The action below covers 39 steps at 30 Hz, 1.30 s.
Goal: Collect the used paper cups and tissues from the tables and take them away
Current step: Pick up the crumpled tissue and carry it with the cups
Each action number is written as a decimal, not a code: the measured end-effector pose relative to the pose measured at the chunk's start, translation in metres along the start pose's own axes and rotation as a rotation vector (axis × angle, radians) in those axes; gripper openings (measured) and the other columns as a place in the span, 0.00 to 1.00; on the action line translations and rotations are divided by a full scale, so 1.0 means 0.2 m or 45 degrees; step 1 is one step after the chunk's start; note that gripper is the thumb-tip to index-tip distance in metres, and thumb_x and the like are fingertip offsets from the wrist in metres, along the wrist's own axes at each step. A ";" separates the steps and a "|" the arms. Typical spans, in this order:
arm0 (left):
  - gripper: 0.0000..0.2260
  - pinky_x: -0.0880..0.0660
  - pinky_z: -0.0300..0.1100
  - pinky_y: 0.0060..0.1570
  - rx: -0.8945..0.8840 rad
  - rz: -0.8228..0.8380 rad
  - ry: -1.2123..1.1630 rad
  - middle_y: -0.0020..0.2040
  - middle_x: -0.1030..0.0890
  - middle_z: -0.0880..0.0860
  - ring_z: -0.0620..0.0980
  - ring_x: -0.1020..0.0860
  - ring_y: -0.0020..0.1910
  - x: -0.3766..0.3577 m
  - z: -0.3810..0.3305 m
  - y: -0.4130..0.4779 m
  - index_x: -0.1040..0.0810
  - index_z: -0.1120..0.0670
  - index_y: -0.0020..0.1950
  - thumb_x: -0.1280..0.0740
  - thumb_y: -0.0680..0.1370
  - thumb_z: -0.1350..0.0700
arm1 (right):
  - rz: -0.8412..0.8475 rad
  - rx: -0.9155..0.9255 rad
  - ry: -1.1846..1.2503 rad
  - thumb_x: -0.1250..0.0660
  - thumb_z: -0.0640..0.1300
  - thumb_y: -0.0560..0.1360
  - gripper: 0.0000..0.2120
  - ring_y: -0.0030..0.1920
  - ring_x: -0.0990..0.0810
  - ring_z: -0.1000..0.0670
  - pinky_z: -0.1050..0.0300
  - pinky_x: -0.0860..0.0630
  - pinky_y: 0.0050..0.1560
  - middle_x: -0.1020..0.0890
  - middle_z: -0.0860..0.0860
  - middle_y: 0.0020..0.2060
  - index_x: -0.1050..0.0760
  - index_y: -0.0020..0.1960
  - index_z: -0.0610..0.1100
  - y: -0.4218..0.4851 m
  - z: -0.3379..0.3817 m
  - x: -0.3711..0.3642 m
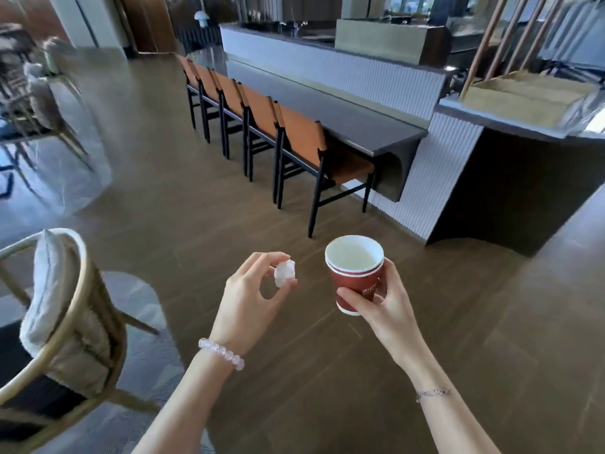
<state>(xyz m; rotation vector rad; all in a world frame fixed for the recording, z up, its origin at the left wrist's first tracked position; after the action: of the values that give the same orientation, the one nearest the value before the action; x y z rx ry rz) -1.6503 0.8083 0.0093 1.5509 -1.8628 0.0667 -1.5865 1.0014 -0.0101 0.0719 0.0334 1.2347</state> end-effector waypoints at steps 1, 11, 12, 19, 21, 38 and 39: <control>0.11 0.30 0.27 0.48 0.025 -0.030 0.019 0.49 0.22 0.40 0.40 0.23 0.47 0.02 0.05 0.06 0.22 0.48 0.53 0.28 0.72 0.57 | 0.045 -0.003 0.004 0.27 0.31 0.68 0.27 0.46 0.20 0.65 0.72 0.24 0.39 0.22 0.51 0.52 0.32 0.63 0.44 0.10 -0.01 -0.05; 0.11 0.29 0.29 0.47 0.223 -0.395 0.257 0.48 0.22 0.39 0.39 0.22 0.45 0.13 0.57 0.71 0.22 0.48 0.52 0.27 0.72 0.57 | 0.472 0.001 0.020 0.25 0.34 0.67 0.30 0.52 0.19 0.57 0.68 0.23 0.43 0.20 0.51 0.55 0.32 0.65 0.47 1.17 -0.21 -0.54; 0.11 0.28 0.30 0.47 0.246 -0.421 0.277 0.48 0.22 0.39 0.40 0.22 0.45 0.13 0.62 0.79 0.22 0.48 0.52 0.27 0.72 0.58 | 0.512 -0.003 0.031 0.25 0.34 0.67 0.30 0.52 0.19 0.56 0.67 0.23 0.42 0.20 0.52 0.54 0.32 0.65 0.47 1.28 -0.22 -0.59; 0.11 0.30 0.27 0.48 0.367 -0.583 0.381 0.48 0.21 0.41 0.39 0.23 0.46 0.25 0.90 1.30 0.22 0.50 0.53 0.27 0.72 0.59 | 0.749 -0.026 0.059 0.26 0.34 0.68 0.29 0.50 0.19 0.57 0.69 0.23 0.41 0.21 0.51 0.54 0.32 0.65 0.48 2.01 -0.19 -0.93; 0.11 0.30 0.27 0.49 0.391 -0.626 0.411 0.48 0.21 0.41 0.38 0.23 0.47 0.28 0.97 1.42 0.22 0.51 0.53 0.27 0.72 0.59 | 0.805 -0.031 0.055 0.26 0.34 0.68 0.29 0.51 0.20 0.57 0.69 0.23 0.40 0.21 0.51 0.55 0.32 0.65 0.48 2.17 -0.20 -1.03; 0.10 0.27 0.34 0.48 0.479 -0.819 0.467 0.48 0.21 0.42 0.43 0.22 0.44 1.01 2.04 2.46 0.21 0.50 0.52 0.31 0.71 0.53 | 1.060 -0.014 0.011 0.26 0.34 0.68 0.29 0.48 0.19 0.59 0.68 0.23 0.40 0.21 0.50 0.55 0.32 0.65 0.46 3.37 -0.31 -2.39; 0.10 0.27 0.34 0.48 0.488 -0.838 0.477 0.48 0.21 0.42 0.43 0.22 0.44 1.09 2.10 2.51 0.21 0.50 0.52 0.31 0.71 0.53 | 1.079 -0.004 0.007 0.26 0.34 0.68 0.29 0.48 0.19 0.58 0.68 0.23 0.39 0.21 0.50 0.54 0.32 0.64 0.47 3.42 -0.29 -2.50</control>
<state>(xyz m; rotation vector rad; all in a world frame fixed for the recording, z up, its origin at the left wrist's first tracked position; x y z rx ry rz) -2.2990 0.5745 0.0022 2.1682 -1.0265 0.3995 -2.4002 0.7558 -0.0251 0.0834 0.0039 2.0817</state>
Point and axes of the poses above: each hand's wrist, its own y-axis towards the middle knuckle, its own x-axis out of the back of the hand, z = x × y, the point moved 4 cm from there along y, towards the middle knuckle
